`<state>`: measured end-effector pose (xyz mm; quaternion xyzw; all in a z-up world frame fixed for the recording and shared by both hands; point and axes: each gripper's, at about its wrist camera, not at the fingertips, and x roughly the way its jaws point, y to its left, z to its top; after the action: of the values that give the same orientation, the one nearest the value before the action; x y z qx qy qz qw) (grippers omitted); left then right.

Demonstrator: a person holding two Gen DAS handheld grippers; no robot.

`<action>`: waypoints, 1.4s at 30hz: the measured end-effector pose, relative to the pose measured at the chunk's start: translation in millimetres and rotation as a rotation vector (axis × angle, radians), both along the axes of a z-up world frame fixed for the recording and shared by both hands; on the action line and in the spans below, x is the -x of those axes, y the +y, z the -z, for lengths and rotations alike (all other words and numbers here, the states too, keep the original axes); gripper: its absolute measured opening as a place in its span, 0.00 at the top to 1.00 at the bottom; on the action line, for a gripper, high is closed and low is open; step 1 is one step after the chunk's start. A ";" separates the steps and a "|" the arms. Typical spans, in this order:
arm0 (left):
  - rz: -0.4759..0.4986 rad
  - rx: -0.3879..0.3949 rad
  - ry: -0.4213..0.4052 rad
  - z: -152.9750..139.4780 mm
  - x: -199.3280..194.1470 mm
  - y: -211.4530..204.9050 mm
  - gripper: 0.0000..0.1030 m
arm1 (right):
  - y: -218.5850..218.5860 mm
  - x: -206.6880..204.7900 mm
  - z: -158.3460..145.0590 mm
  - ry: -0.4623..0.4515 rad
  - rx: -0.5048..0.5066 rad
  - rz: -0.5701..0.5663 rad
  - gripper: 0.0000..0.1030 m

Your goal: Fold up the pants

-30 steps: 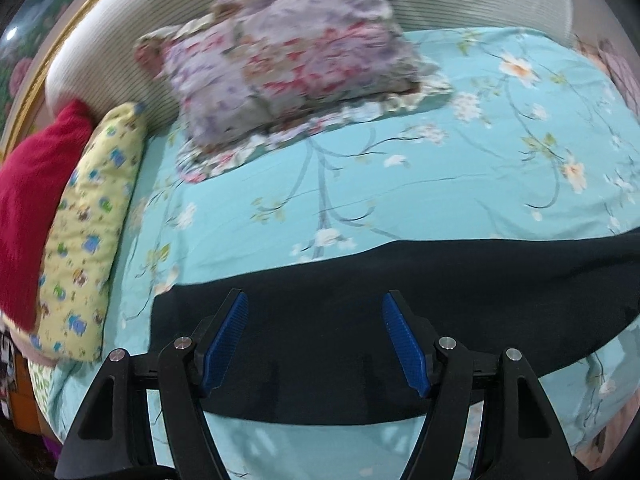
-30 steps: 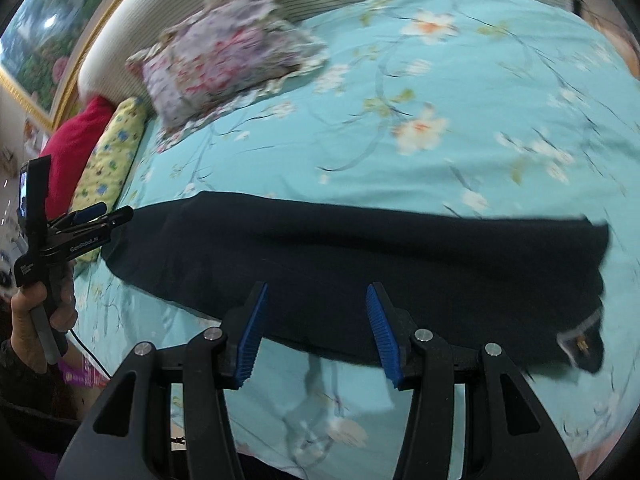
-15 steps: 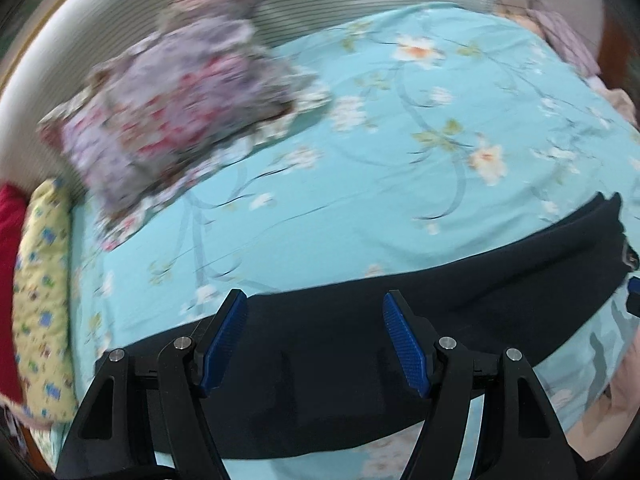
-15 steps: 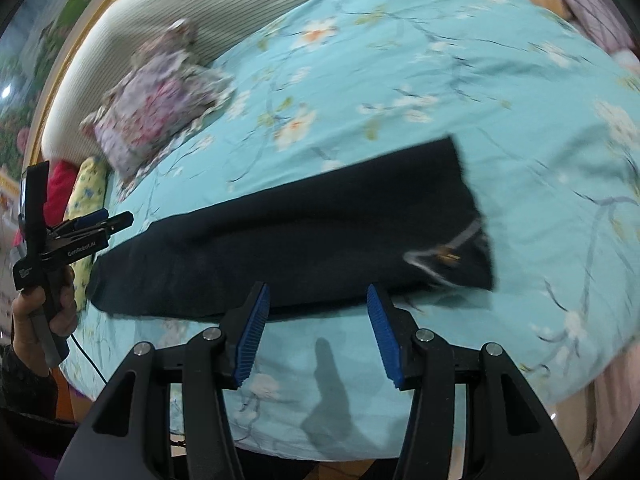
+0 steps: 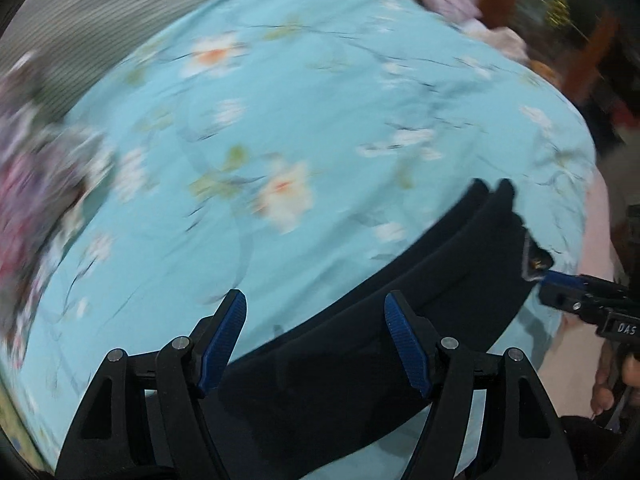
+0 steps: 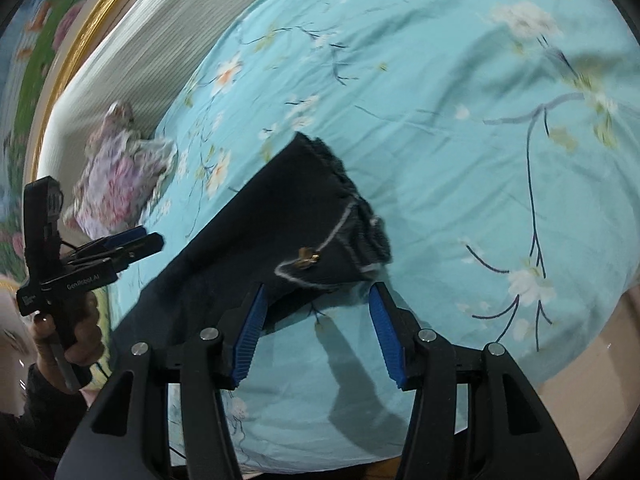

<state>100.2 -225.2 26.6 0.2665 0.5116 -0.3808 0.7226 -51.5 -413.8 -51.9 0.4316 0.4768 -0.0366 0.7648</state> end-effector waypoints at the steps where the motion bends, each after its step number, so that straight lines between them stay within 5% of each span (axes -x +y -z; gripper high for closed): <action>1: 0.033 -0.004 0.012 2.8 1.6 -9.7 0.29 | -1.4 1.7 2.5 -0.001 -0.016 0.012 0.47; 8: 0.206 -0.044 0.086 30.0 11.3 -75.6 0.29 | -5.6 6.2 13.2 -0.022 -0.081 0.053 0.46; 16: 0.274 -0.044 0.186 57.7 4.5 -124.4 0.29 | -14.4 -4.6 22.9 -0.058 -0.111 0.079 0.43; 19: 0.299 -0.016 0.244 65.3 -2.8 -133.2 0.44 | -17.3 -7.9 24.8 -0.085 -0.107 0.077 0.43; 21: 0.341 0.004 0.271 63.3 1.8 -135.8 0.68 | -16.9 -8.8 25.9 -0.097 -0.104 0.073 0.43; 23: 0.384 0.014 0.278 61.2 8.2 -137.5 0.78 | -14.5 -9.9 25.5 -0.110 -0.096 0.065 0.45; 26: 0.415 0.017 0.237 59.1 14.2 -140.5 0.88 | -10.0 -13.1 26.8 -0.107 -0.091 0.035 0.72; 27: 0.407 0.026 0.243 57.6 11.9 -139.1 0.89 | -9.5 -13.4 27.2 -0.103 -0.092 0.031 0.81; 30: 0.383 0.083 0.279 45.1 1.3 -126.7 0.91 | -9.6 -12.2 18.1 -0.129 -0.078 0.012 0.84; 42: 0.284 0.308 0.258 -38.7 -13.6 -41.4 0.93 | 38.0 -35.7 -76.3 -0.345 0.014 -0.200 0.85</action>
<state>113.8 -266.6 65.3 0.1719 0.4929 -0.5829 0.6227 -15.8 -375.8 24.4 0.3767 0.3791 0.1109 0.8379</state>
